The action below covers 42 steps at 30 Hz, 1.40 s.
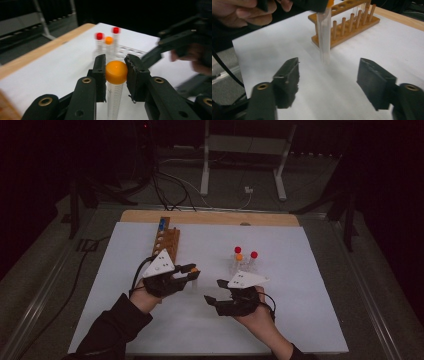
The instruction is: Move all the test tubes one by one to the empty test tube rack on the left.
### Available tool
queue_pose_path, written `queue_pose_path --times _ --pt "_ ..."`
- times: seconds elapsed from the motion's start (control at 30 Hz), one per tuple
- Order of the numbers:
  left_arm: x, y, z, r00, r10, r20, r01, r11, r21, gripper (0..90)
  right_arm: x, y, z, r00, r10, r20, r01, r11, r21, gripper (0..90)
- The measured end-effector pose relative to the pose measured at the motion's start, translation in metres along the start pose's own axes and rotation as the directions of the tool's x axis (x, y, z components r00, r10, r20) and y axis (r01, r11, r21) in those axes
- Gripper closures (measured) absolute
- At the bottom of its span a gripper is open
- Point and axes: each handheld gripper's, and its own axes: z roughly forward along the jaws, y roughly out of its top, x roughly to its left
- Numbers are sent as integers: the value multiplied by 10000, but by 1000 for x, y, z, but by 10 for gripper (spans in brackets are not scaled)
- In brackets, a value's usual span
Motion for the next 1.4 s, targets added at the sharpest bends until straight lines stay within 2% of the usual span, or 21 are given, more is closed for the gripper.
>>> queue_pose_path --times 0.17,0.37,0.5,0.6,0.7,0.9,1.0,1.07,1.2,1.3,1.37,1.4 --pt "23 8 -12 9976 -159 -674 153 9998 -99 720 0 2 -2 9998 86 201 -82 9998 -186 143" --pt "46 16 -20 9906 -356 -1321 325 9991 -259 720 0 4 -3 9994 220 285 -211 9992 -330 31" --pt "58 22 -21 9849 -444 -1676 400 9988 -296 720 0 4 -4 9998 163 68 -160 9990 -413 0" --pt "65 26 -22 9804 -374 -1934 314 9989 -340 720 -1 4 -5 9998 194 60 -191 9987 -475 0" --pt "73 29 -23 9758 -547 -2115 461 9979 -455 720 -1 4 -7 9999 149 54 -146 9982 -576 0" --pt "88 33 -22 9663 -618 -2499 516 9976 -472 720 -3 4 -11 9991 320 -264 -344 9947 -968 0" --pt "98 32 -21 9586 -807 -2729 682 9962 -550 720 -3 4 -12 9992 295 -280 -322 9943 -1014 0" --pt "105 31 -20 9504 -845 -2994 702 9958 -584 720 -3 4 -12 9994 249 -245 -273 9946 -1001 0" --pt "116 30 -19 9378 -1071 -3304 867 9933 -759 720 -4 4 -10 9989 303 -363 -336 9951 -935 0" --pt "123 28 -17 9241 -1203 -3628 964 9919 -832 719 -4 4 -11 9987 306 -413 -344 9949 -948 0" --pt "127 26 -15 9182 -1300 -3741 1050 9907 -867 719 -3 4 -11 9985 324 -441 -365 9947 -959 0" --pt "129 24 -14 9122 -1302 -3884 1038 9907 -883 719 -4 4 -11 9986 303 -438 -345 9946 -975 0"
